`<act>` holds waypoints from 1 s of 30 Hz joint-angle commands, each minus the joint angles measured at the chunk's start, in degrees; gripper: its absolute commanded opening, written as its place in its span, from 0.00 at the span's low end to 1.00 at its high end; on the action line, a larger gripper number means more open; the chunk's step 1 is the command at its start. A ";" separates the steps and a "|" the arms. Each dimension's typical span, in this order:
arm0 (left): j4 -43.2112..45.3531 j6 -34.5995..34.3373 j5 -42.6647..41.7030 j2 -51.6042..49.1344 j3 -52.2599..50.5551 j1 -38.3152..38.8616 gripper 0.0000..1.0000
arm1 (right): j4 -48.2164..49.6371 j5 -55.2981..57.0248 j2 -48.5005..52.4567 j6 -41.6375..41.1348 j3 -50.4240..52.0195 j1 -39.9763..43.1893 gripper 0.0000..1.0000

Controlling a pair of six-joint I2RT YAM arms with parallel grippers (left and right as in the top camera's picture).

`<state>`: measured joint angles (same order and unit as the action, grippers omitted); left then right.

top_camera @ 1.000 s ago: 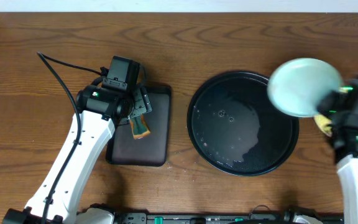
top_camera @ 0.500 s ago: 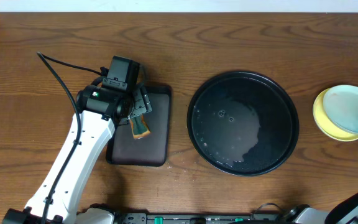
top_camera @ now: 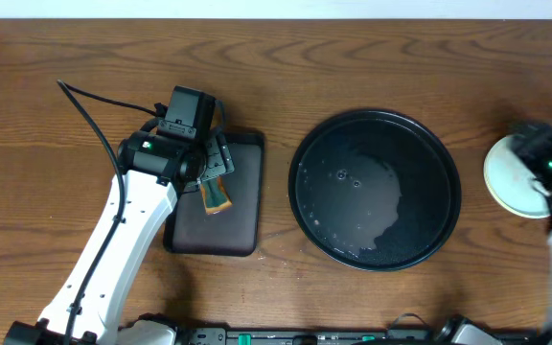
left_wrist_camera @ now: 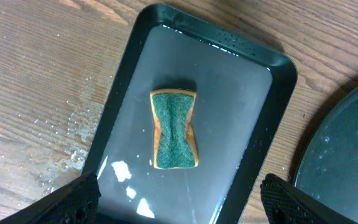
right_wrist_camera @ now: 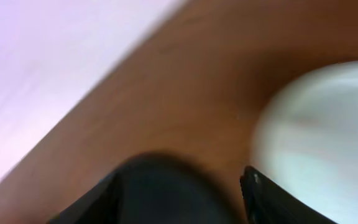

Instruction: Clean dirty plates on tray and stack at the side

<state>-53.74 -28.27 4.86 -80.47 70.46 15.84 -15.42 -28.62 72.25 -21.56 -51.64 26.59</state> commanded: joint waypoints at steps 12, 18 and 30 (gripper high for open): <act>-0.17 0.04 0.31 -0.11 0.66 -0.13 0.84 | -4.52 -4.63 -16.87 6.23 -0.76 -27.23 0.99; -0.15 0.04 0.31 -0.11 0.66 -0.13 0.84 | -13.18 -3.13 -17.29 6.69 -0.74 -26.40 0.99; -0.17 0.04 0.31 -0.11 0.66 -0.13 0.84 | -10.19 13.79 -34.62 13.51 12.61 -28.06 0.99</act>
<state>-53.71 -28.27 4.86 -80.47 70.46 15.86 -27.42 -23.49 42.30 -9.89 -45.28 -0.38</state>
